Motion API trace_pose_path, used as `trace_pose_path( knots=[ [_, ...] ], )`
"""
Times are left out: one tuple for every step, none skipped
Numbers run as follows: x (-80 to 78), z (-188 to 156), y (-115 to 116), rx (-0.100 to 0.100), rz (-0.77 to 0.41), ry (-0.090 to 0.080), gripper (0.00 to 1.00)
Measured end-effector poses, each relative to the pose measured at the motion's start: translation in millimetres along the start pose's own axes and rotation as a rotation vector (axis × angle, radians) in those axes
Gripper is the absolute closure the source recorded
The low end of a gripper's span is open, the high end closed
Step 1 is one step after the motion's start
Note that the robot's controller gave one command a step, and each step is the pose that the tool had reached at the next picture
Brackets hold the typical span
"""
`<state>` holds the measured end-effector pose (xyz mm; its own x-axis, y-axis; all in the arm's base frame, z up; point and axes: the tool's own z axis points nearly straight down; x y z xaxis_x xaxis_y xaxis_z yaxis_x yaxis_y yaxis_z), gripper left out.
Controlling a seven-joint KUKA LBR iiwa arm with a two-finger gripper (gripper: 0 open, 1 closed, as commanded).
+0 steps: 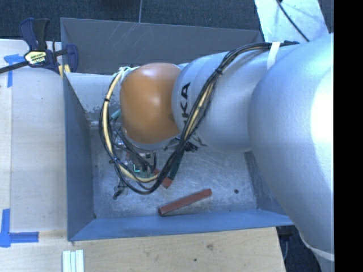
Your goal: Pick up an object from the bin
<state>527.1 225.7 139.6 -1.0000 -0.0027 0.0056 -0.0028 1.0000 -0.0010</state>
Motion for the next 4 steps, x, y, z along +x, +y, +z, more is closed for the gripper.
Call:
trace_pose_path(
  knots=[
    [2.1,69.8,-48.5,-0.003,0.163,-0.01,0.0],
    [15.5,68.3,-145.6,0.0,-0.047,-0.012,0.0],
    [6.6,41.3,-196.0,0.0,-0.084,-0.012,0.0],
    [-56.1,35.5,-226.6,-0.001,0.202,-0.012,0.0]
  ],
)
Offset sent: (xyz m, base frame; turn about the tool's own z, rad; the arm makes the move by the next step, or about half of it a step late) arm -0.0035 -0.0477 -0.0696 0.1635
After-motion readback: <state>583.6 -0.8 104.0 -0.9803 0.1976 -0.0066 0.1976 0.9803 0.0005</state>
